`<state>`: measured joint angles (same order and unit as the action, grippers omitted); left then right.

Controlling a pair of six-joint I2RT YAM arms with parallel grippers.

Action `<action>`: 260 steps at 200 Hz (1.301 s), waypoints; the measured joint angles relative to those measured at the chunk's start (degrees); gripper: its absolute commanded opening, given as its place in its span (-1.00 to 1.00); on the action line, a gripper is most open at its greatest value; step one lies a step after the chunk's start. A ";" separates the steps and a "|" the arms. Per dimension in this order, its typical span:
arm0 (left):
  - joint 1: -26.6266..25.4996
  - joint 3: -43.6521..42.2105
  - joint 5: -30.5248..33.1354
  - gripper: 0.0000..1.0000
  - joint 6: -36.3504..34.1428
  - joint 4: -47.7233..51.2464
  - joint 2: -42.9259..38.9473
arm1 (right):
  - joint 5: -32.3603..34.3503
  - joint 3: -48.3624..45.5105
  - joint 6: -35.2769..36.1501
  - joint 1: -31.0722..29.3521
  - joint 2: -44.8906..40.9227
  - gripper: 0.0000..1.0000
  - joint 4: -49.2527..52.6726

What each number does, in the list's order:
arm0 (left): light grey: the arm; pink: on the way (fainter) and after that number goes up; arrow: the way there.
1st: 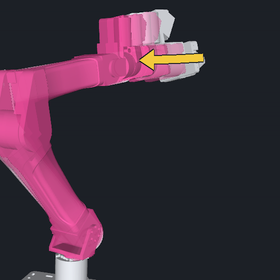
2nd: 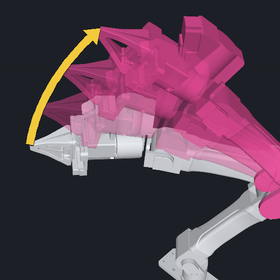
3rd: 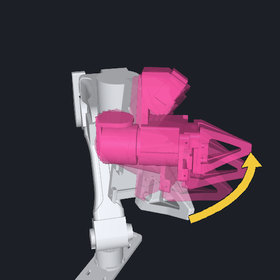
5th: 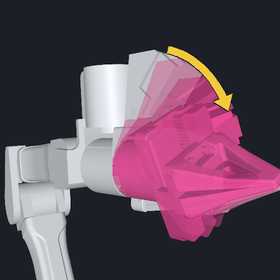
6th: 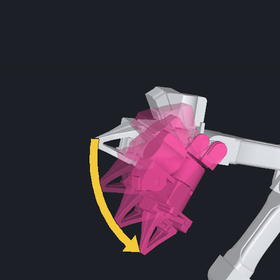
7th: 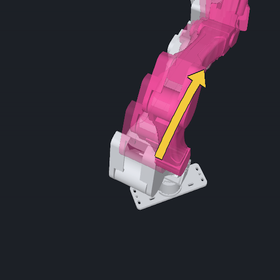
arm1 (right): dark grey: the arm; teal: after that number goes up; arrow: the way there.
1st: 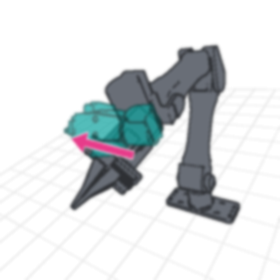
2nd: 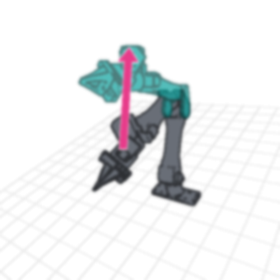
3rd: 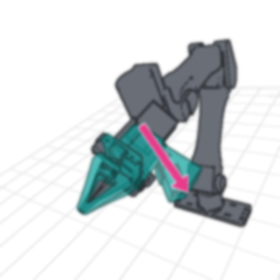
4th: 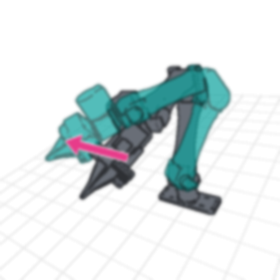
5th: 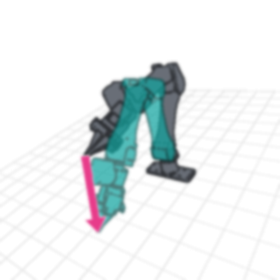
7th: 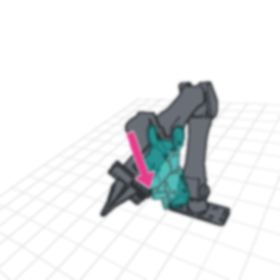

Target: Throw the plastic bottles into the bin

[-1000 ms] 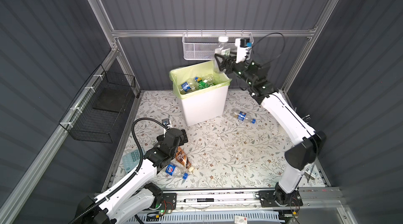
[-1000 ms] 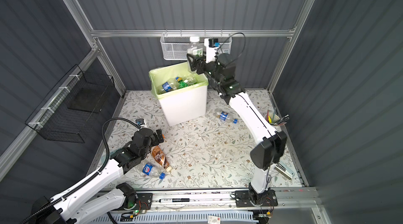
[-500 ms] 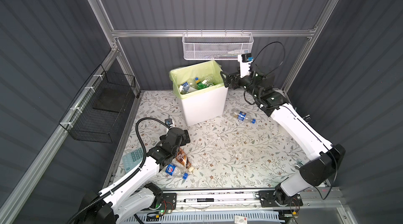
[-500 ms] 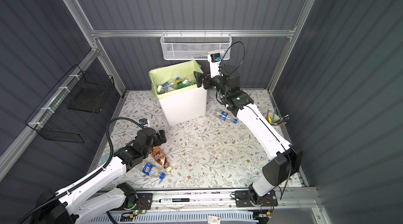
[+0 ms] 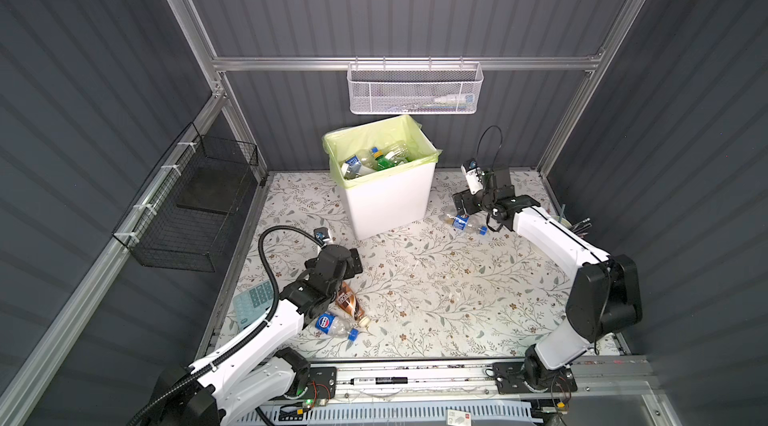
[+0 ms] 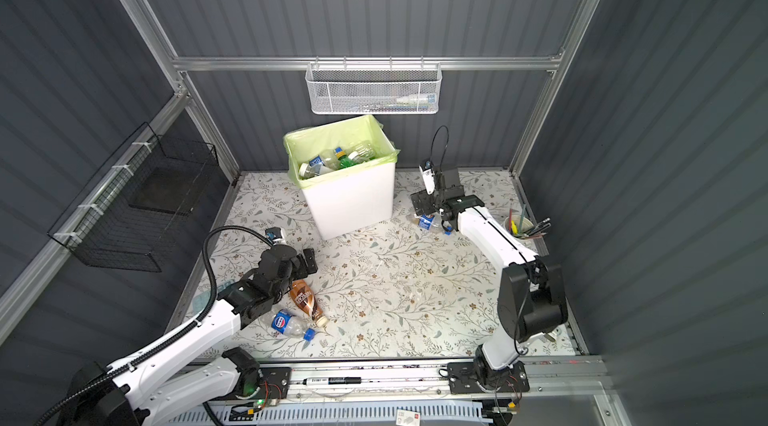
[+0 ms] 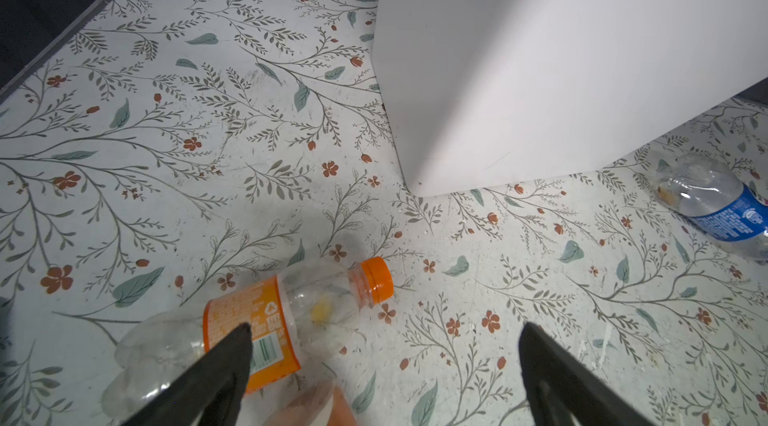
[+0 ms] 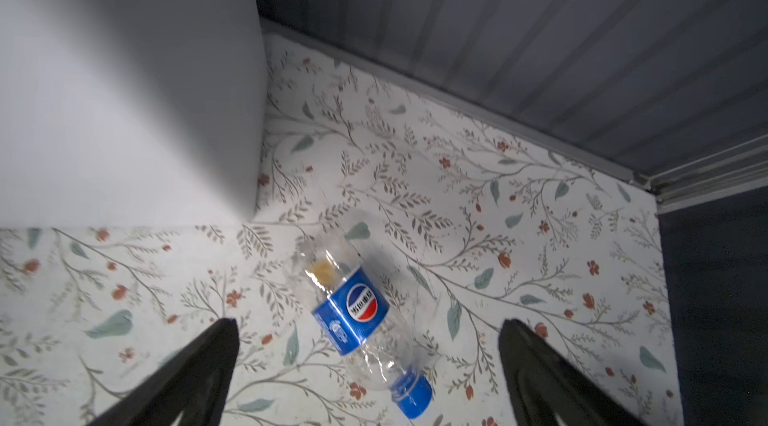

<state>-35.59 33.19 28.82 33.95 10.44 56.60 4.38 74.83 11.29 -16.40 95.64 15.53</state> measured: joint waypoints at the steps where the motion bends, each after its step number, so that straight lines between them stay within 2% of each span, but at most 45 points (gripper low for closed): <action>1: 0.00 0.00 0.00 1.00 0.00 -0.02 0.02 | 0.00 0.07 0.24 0.07 0.31 0.98 0.20; 47: 0.00 0.00 -0.37 1.00 0.00 -0.22 1.33 | -2.54 7.48 4.26 0.13 11.96 0.98 10.16; 92: 0.00 -0.22 -0.33 1.00 0.00 -0.24 1.31 | -4.13 8.13 7.02 0.13 15.87 0.98 15.02; 171: 0.00 -0.31 -0.35 1.00 0.00 -0.59 3.28 | 5.27 10.34 10.12 -2.12 20.98 0.97 12.72; 202: 0.00 -0.33 -0.31 0.99 0.00 -0.66 3.26 | 7.10 12.55 11.19 -2.75 24.57 0.85 12.90; 246: 0.00 -0.74 0.02 1.00 0.00 -0.68 3.04 | 7.67 13.51 11.47 -2.71 25.70 0.39 13.53; 260: 0.00 -0.76 0.07 1.00 0.00 -0.68 3.04 | 7.41 13.49 11.26 -2.67 25.70 0.33 13.75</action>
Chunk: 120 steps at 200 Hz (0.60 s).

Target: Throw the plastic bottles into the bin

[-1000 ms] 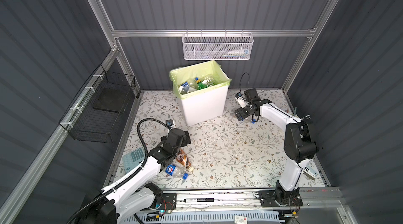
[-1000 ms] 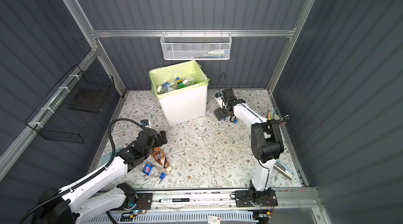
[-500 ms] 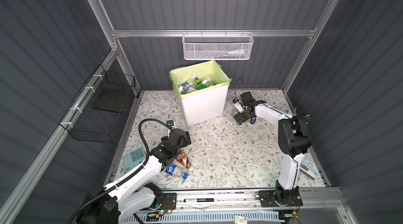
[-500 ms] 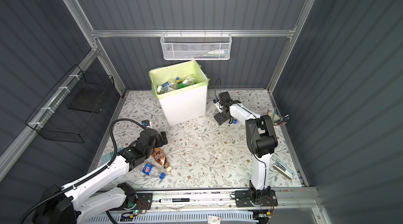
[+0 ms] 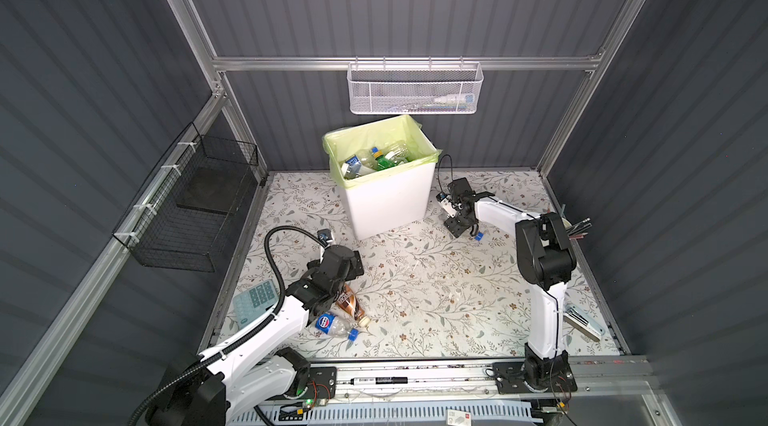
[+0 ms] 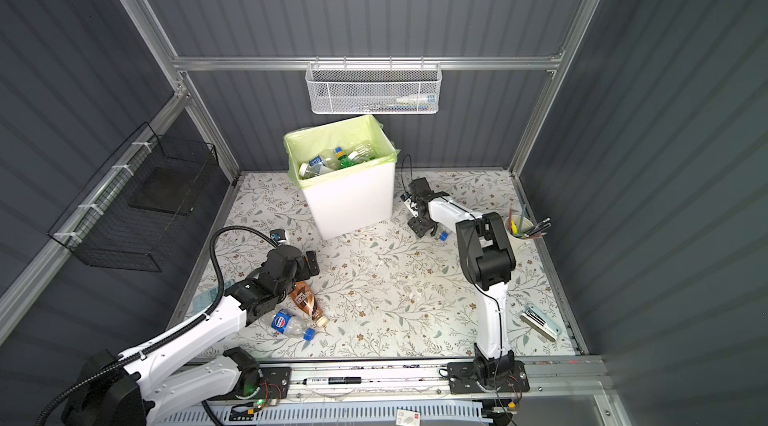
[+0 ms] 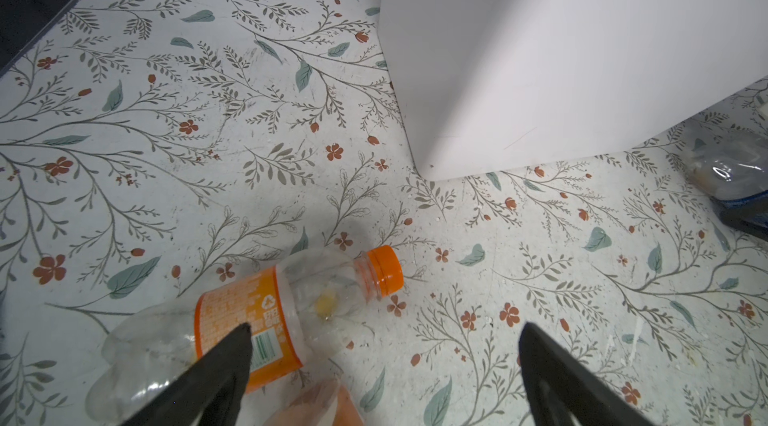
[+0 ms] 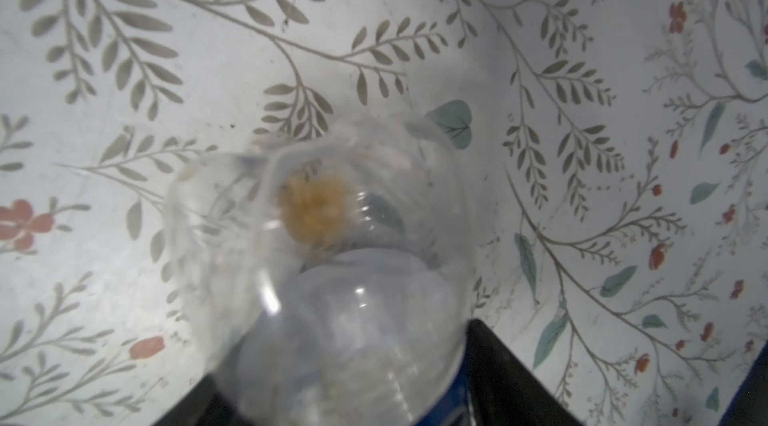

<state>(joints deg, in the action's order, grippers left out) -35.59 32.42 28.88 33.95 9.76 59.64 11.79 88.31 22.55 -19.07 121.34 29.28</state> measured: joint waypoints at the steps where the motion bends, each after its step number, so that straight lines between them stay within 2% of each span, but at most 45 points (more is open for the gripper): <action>1: 0.00 0.00 0.00 1.00 0.00 0.00 0.00 | 0.00 0.00 0.11 0.02 -0.02 0.33 0.02; 27: 0.00 -0.02 0.00 1.00 0.00 0.02 0.00 | -1.62 -1.14 -1.81 0.39 -1.49 0.32 -0.57; 52: 0.00 -0.04 0.15 1.00 0.00 0.00 0.02 | -4.50 -4.07 -4.98 1.27 -6.91 0.25 -1.88; 96: 0.00 -0.26 0.92 1.00 0.00 -0.50 1.20 | -11.41 -11.23 -14.34 5.11 -26.56 0.00 -10.49; 110: 0.00 -0.26 1.07 1.00 0.00 -0.61 1.70 | -13.40 -12.41 -18.05 6.78 -33.48 -0.01 -13.94; 120: 0.00 -0.26 1.09 1.00 0.00 -0.74 1.90 | -14.29 -12.68 -20.09 7.67 -37.70 0.06 -16.55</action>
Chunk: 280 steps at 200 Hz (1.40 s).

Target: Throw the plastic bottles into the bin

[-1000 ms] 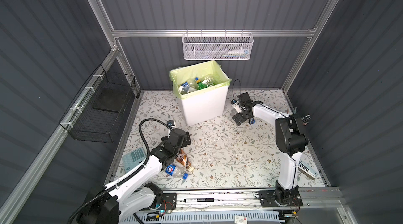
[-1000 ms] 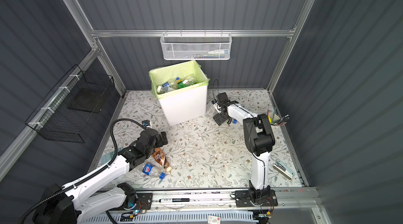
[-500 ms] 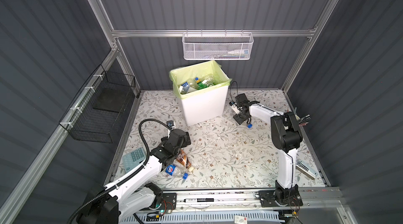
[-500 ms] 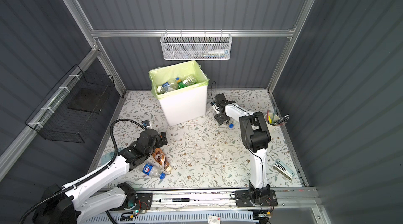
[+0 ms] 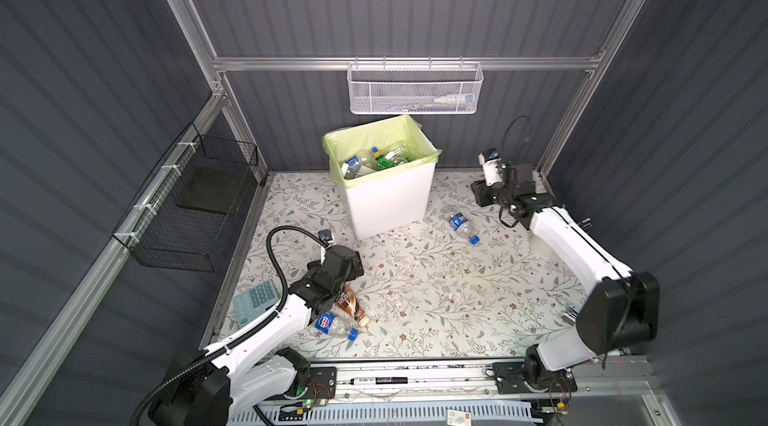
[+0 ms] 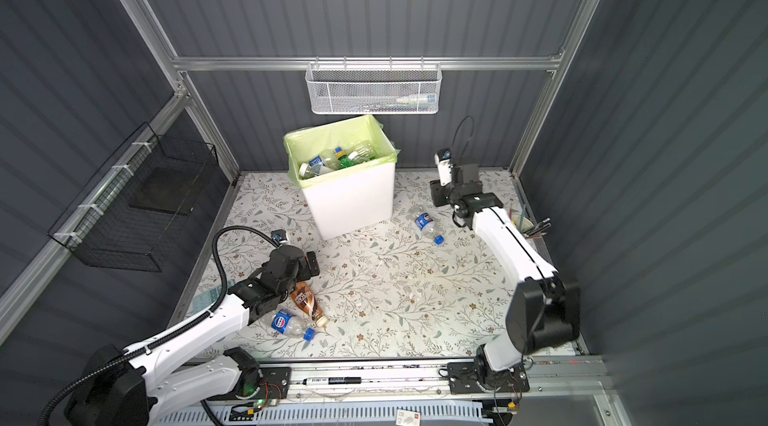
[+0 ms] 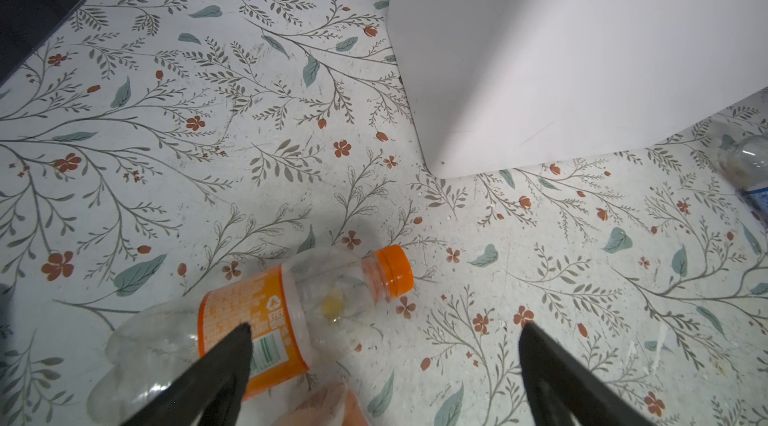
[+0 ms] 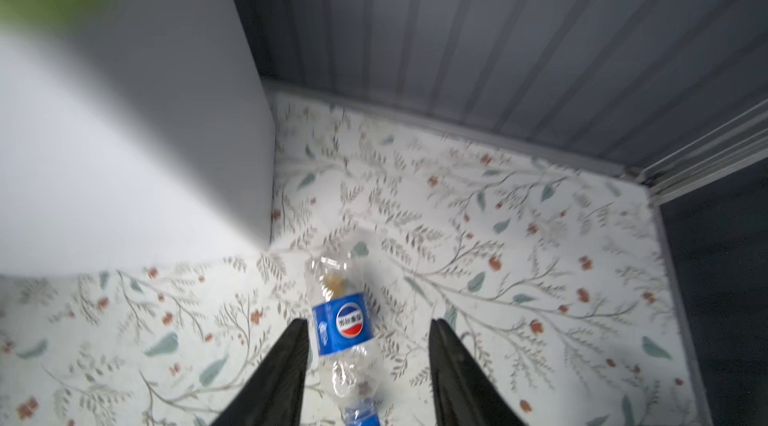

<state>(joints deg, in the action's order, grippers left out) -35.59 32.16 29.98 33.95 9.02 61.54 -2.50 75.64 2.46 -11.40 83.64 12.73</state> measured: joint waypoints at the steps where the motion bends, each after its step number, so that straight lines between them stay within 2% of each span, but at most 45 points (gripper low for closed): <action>1: 0.00 0.00 -0.02 1.00 0.00 -0.04 0.02 | -0.04 0.00 -0.15 0.07 -0.33 0.07 -0.15; 21: 0.00 0.00 -0.02 1.00 0.00 -0.66 0.39 | -0.61 0.61 -2.40 0.35 -6.78 0.24 -4.17; 36: 0.00 0.00 -0.09 1.00 0.07 -1.51 0.92 | -0.39 3.91 -2.62 0.22 -7.37 0.48 -3.91; 70: 0.00 -0.02 -0.37 1.00 0.22 -1.90 1.84 | 1.18 10.58 -0.57 0.11 0.90 0.78 0.94; 95: 0.00 -0.02 -0.52 1.00 0.22 -2.27 1.84 | 1.66 10.45 0.48 0.11 9.92 0.88 6.95; 137: 0.00 -0.04 -0.48 1.00 0.20 -2.27 1.79 | 0.68 9.97 0.66 -0.02 21.75 0.90 14.49; 221: 0.00 -0.04 -0.50 1.00 0.17 -2.27 1.86 | -0.55 11.74 2.43 -2.08 31.87 0.81 20.44; 280: 0.00 -0.17 -0.48 1.00 0.17 -2.29 1.84 | -0.04 13.70 3.19 -2.64 36.02 0.55 21.84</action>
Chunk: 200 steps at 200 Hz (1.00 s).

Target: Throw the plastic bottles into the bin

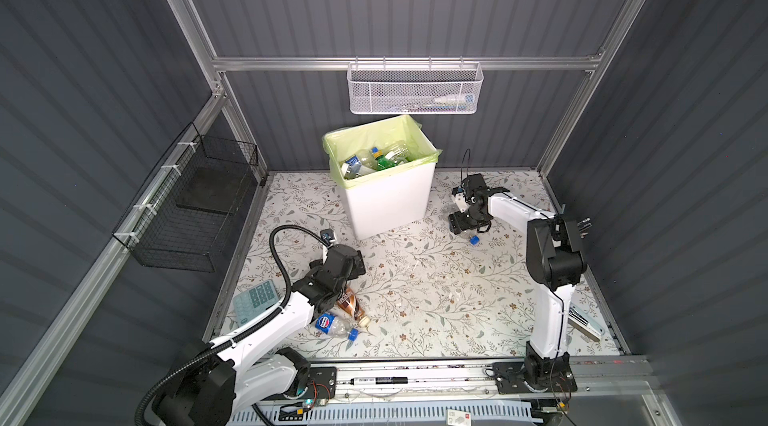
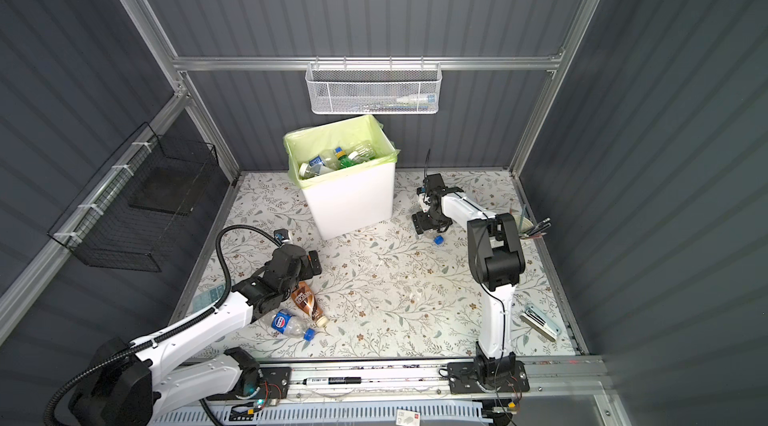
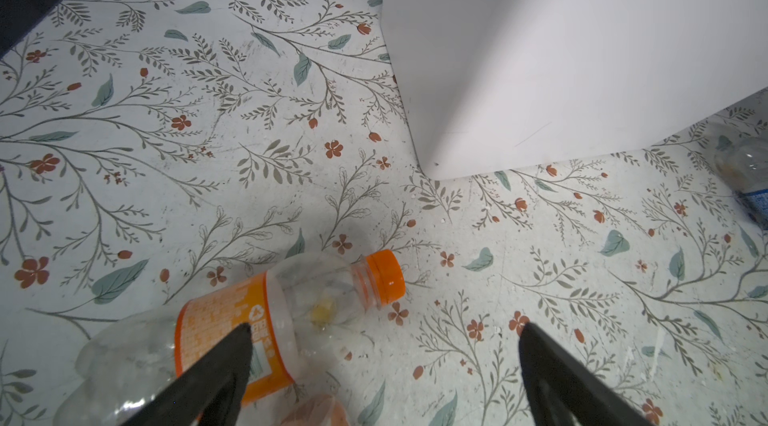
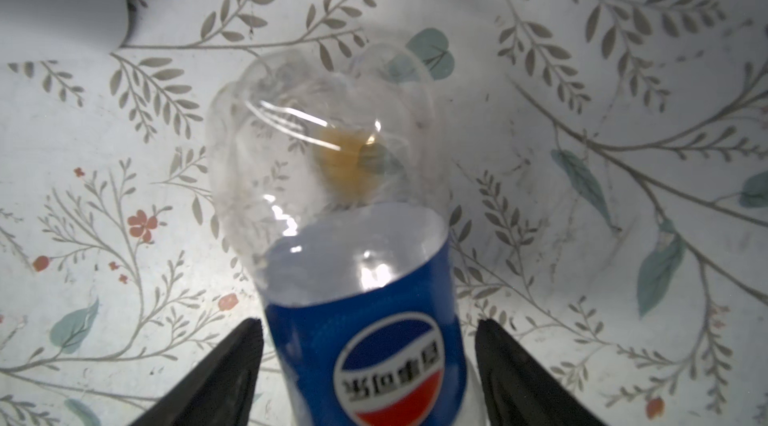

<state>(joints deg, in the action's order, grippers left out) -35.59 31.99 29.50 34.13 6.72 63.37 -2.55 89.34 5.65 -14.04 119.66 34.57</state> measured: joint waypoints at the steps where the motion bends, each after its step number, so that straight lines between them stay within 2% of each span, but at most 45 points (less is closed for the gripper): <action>1: 0.00 -0.04 0.00 1.00 0.02 0.00 0.00 | 0.04 0.09 0.00 0.00 0.07 0.54 -0.02; 29: 0.00 -0.70 0.00 1.00 0.02 0.07 -0.02 | 0.44 1.68 0.68 0.00 1.05 0.36 0.20; 61: 0.00 -0.79 0.00 1.00 0.02 0.07 -0.26 | -0.24 2.19 0.66 0.09 1.05 -0.01 0.17; 100: 0.00 -1.07 0.17 1.00 0.04 0.24 -1.99 | -2.58 -0.26 -0.31 0.50 -2.49 -0.08 -2.03; 126: 0.00 -1.60 0.50 1.00 0.17 0.59 -3.02 | -3.41 -3.69 -1.49 0.90 -11.19 -0.10 -4.17; 155: 0.00 -1.77 1.25 1.00 0.68 0.96 -3.17 | -3.28 -8.15 -4.11 1.60 -25.46 -0.11 -10.43; 200: 0.00 -2.34 1.90 1.00 1.11 0.90 -2.99 | -2.80 -15.28 -12.13 1.97 -47.91 -0.07 -30.12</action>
<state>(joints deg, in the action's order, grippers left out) -35.59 29.65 31.40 35.24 7.62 60.38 -5.34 74.06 -6.48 -12.08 71.75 4.45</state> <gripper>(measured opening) 0.998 0.471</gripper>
